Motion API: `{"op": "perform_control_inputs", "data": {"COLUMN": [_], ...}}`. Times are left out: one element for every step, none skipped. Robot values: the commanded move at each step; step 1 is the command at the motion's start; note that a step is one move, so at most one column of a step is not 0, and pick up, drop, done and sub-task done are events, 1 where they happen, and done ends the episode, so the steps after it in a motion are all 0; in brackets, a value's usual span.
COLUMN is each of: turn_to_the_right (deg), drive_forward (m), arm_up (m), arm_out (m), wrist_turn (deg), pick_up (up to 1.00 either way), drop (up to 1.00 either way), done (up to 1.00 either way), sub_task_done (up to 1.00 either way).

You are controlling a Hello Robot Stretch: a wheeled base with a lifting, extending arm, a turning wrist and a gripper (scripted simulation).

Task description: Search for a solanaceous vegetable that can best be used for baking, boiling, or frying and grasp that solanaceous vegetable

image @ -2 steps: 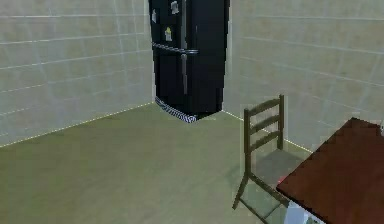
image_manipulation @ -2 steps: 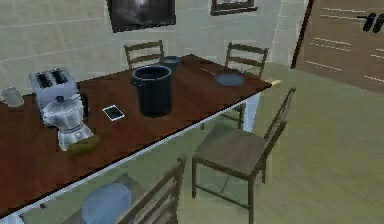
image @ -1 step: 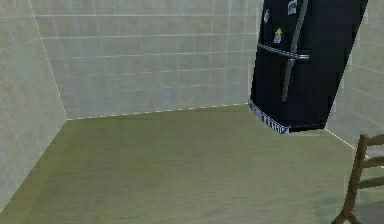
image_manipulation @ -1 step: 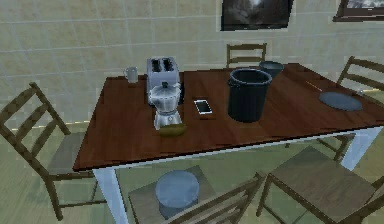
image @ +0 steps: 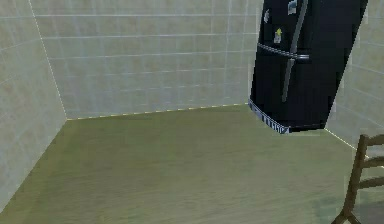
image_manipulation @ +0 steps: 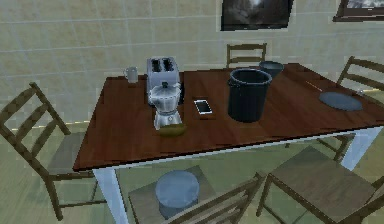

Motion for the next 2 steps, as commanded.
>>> {"op": "perform_control_inputs", "data": {"turn_to_the_right": [0.0,0.0], "drive_forward": [0.0,0.0], "arm_up": [0.38,0.0], "arm_out": [0.0,0.5], "wrist_turn": [0.0,0.0], "pick_up": [0.0,0.0], "drop": [0.0,0.0], "done": [0.0,0.0], "sub_task_done": [0.0,0.0]}}
